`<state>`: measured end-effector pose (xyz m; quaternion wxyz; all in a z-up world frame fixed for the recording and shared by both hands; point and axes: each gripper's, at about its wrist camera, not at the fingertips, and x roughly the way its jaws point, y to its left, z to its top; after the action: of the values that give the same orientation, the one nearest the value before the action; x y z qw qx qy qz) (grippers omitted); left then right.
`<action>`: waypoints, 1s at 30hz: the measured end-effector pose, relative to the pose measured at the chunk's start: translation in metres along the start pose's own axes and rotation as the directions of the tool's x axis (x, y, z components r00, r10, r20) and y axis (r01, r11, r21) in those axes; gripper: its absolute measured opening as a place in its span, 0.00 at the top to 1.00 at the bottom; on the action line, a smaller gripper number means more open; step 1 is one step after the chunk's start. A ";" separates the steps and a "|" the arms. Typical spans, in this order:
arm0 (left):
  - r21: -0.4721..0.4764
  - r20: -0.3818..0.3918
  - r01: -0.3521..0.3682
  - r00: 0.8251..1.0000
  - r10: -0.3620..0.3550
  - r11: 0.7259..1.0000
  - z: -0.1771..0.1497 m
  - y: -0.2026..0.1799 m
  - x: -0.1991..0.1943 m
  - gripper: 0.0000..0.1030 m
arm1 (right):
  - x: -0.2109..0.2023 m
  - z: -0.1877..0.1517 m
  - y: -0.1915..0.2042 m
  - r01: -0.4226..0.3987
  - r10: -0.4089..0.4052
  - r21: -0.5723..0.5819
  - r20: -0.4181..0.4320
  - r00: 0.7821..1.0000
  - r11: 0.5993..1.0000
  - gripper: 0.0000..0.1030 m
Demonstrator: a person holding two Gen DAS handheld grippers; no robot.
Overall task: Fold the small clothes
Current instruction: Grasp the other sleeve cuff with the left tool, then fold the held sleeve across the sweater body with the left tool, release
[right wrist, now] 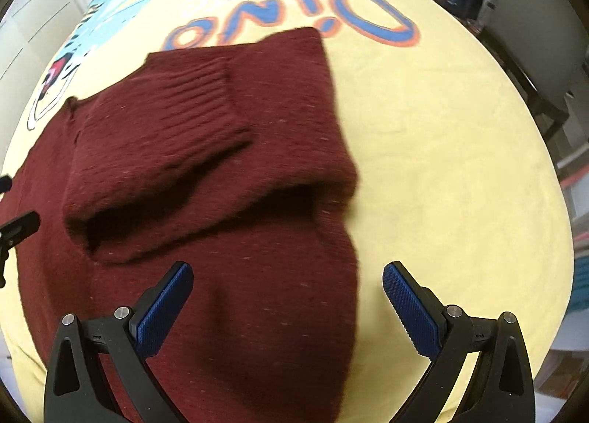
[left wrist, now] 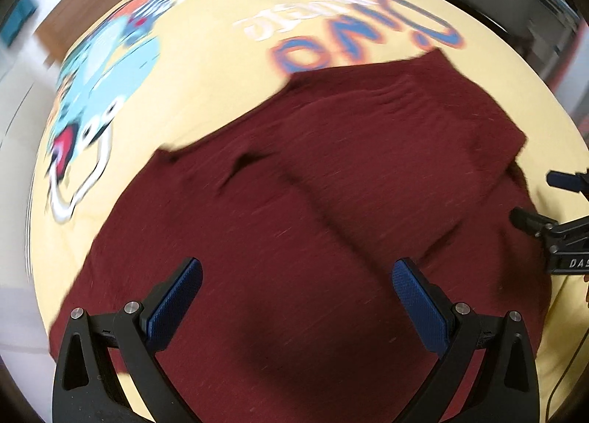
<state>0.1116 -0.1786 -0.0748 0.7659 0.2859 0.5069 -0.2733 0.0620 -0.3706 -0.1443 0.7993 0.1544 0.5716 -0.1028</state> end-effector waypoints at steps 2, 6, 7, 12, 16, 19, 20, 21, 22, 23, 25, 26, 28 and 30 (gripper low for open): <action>0.043 -0.011 0.002 1.000 -0.001 0.999 0.006 -0.015 0.008 0.01 | 0.002 0.000 -0.006 -0.001 0.001 0.012 -0.002 1.000 1.000 0.00; 0.134 -0.045 -0.022 0.999 0.028 0.991 0.019 -0.034 0.033 0.01 | 0.006 -0.002 -0.015 -0.008 0.009 0.030 -0.010 1.000 1.000 0.00; 0.151 -0.049 -0.033 0.998 0.041 0.988 0.023 -0.038 0.038 0.01 | 0.008 -0.002 -0.017 -0.010 0.010 0.034 -0.013 1.000 0.999 0.00; 0.185 -0.066 -0.033 0.997 0.046 0.982 0.041 -0.050 0.061 0.18 | 0.014 -0.004 -0.023 -0.018 0.020 0.045 -0.024 1.000 0.999 0.00; 0.142 -0.101 0.021 0.995 -0.006 0.990 0.053 -0.042 0.073 0.65 | 0.017 -0.004 -0.027 -0.021 0.022 0.053 -0.029 0.999 0.998 0.00; 0.103 -0.099 0.061 0.994 -0.051 0.993 0.060 -0.029 0.077 0.84 | 0.018 -0.003 -0.030 -0.023 0.025 0.057 -0.029 0.999 0.998 0.00; 0.089 -0.090 0.070 0.994 -0.062 0.994 0.061 -0.022 0.076 0.86 | 0.018 -0.003 -0.030 -0.024 0.025 0.057 -0.028 0.999 0.998 0.00; 0.064 -0.072 0.081 0.994 -0.076 0.995 0.061 -0.013 0.074 0.86 | 0.018 -0.003 -0.029 -0.023 0.025 0.056 -0.026 0.999 0.998 0.00; 0.046 -0.063 0.086 0.995 -0.083 0.995 0.060 -0.006 0.072 0.86 | 0.017 -0.002 -0.029 -0.022 0.024 0.056 -0.023 0.999 0.998 0.00; 0.020 -0.049 0.092 0.995 -0.091 0.996 0.060 0.002 0.070 0.86 | 0.017 -0.001 -0.029 -0.022 0.023 0.058 -0.021 0.999 0.998 0.00; -0.037 -0.020 0.103 0.994 -0.104 0.994 0.059 0.018 0.066 0.86 | 0.016 0.001 -0.030 -0.023 0.024 0.063 -0.017 1.000 0.998 0.00; -0.060 -0.008 0.107 0.994 -0.108 0.992 0.055 0.026 0.064 0.86 | 0.016 0.003 -0.030 -0.024 0.025 0.065 -0.015 1.000 0.998 0.00; -0.122 0.022 0.114 0.993 -0.112 0.986 0.051 0.044 0.060 0.87 | 0.015 0.005 -0.028 -0.026 0.027 0.063 -0.012 1.000 0.998 0.00; -0.182 0.046 0.121 0.992 -0.115 0.976 0.049 0.051 0.059 0.87 | 0.013 0.008 -0.025 -0.026 0.026 0.057 -0.007 1.000 0.998 0.00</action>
<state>0.1981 -0.1865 -0.1055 0.7804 0.1782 0.5325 -0.2750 0.0648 -0.3970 -0.1575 0.7936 0.1848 0.5695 -0.1080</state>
